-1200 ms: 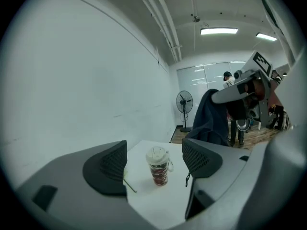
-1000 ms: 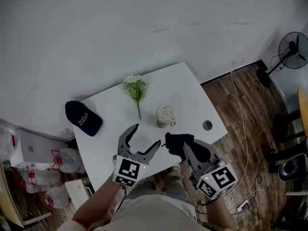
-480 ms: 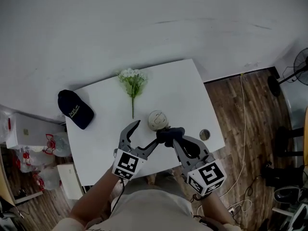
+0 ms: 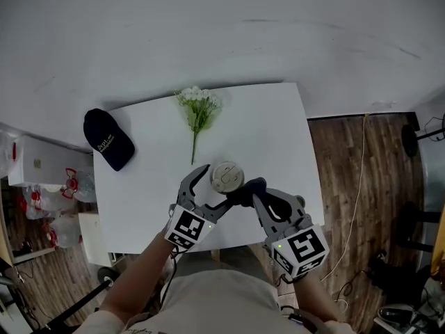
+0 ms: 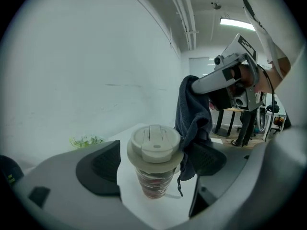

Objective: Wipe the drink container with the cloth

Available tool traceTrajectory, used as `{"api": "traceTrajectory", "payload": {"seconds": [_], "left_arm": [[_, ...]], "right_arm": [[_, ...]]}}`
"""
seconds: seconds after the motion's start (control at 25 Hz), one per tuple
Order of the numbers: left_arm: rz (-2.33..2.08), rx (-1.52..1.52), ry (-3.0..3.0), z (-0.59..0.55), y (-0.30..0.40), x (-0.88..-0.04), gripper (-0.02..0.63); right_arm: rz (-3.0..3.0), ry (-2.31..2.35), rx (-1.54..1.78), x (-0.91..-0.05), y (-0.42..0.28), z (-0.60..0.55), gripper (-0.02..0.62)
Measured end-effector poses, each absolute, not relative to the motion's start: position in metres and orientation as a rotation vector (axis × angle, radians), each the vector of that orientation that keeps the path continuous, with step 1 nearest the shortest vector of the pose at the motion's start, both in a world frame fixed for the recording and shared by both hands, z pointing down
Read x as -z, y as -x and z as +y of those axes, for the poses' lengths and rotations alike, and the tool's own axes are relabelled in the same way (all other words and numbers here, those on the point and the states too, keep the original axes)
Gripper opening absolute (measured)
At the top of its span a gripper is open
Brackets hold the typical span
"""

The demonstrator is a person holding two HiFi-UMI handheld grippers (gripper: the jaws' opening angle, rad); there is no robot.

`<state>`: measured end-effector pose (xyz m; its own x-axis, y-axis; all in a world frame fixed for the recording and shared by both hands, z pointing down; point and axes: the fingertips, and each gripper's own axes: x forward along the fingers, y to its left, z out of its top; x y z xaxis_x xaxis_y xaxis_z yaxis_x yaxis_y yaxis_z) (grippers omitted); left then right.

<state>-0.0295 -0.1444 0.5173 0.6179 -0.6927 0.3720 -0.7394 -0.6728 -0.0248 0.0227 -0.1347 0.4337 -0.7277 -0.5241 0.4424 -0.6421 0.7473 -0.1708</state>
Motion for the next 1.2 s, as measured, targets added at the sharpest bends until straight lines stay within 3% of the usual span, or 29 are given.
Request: {"api": "traceTrajectory", "payload": {"seconds": [0.48,1.2], "left_arm": [[-1.173,-0.497,-2.753,-0.154,0.016,-0.533,0.43],[-1.048,-0.595,-2.779,-0.149,0.022,-0.537,0.43]], "right_arm": [[-2.507,-0.705,-0.407,-0.457,-0.017,-0.159,0.038],[-2.39,-0.249,0.011,-0.487,0.082,-0.143,0.038]]}}
